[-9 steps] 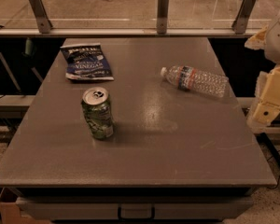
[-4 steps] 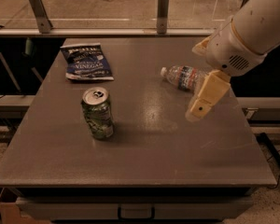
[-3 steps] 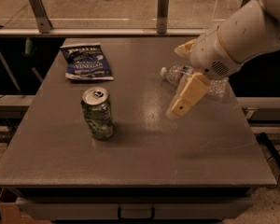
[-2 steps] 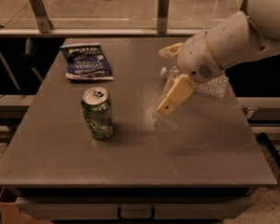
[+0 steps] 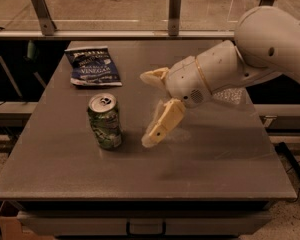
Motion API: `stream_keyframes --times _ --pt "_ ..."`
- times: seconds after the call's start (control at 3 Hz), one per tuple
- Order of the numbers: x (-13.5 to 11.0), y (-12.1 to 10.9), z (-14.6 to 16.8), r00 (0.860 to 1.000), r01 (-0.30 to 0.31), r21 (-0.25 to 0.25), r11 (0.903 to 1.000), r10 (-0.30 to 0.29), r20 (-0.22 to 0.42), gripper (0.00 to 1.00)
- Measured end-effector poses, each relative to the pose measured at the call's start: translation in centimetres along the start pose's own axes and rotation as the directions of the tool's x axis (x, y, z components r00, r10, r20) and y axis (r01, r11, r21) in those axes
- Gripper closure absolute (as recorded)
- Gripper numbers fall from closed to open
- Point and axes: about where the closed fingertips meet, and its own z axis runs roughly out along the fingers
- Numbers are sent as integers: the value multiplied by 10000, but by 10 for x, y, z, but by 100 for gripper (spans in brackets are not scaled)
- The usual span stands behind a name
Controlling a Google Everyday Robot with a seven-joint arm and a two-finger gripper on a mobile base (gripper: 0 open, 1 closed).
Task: Knock green can over
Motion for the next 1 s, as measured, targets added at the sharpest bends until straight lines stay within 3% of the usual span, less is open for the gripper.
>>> stream_keyframes --times 0.33,0.67,1.0 --pt "-11 8 30 9958 353 -597 9976 -300 862 0" --pt "-25 7 50 9877 630 -691 9956 -523 1471 0" --pt "-34 7 68 9815 575 -812 9950 -414 1870 19"
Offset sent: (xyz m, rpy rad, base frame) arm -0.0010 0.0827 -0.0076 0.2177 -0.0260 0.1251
